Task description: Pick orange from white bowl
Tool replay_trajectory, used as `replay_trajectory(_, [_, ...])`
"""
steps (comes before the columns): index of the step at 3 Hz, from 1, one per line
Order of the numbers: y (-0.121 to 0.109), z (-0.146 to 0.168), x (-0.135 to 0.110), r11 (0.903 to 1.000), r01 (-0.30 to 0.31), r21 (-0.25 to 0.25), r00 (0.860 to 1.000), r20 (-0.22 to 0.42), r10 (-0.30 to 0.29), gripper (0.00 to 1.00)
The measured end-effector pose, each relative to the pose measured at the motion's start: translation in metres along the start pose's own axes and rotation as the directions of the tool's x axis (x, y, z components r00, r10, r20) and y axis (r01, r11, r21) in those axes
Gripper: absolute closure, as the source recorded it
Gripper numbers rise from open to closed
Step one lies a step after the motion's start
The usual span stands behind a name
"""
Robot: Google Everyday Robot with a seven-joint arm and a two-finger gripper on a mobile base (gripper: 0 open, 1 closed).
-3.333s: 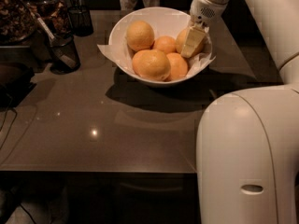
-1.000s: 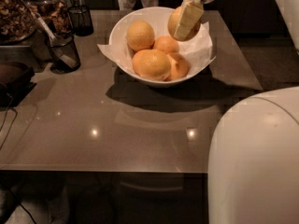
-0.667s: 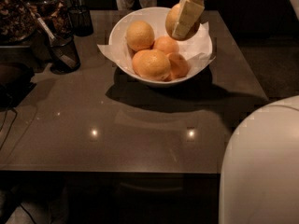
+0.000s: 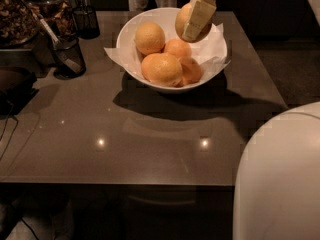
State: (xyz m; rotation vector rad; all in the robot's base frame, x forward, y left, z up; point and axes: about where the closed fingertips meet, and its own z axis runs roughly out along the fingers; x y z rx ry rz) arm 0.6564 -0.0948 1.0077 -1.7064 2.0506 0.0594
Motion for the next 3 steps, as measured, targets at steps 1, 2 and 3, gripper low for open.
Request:
replay_trajectory(1, [0.023, -0.008, -0.003, 0.9996, -0.021, -0.020, 1.000, -0.014, 0.021, 1.00])
replay_trajectory(2, [0.094, -0.031, -0.017, 0.9944, -0.095, -0.045, 0.995, -0.038, 0.094, 1.00])
replay_trajectory(3, [0.094, -0.031, -0.017, 0.9944, -0.095, -0.045, 0.995, -0.038, 0.094, 1.00])
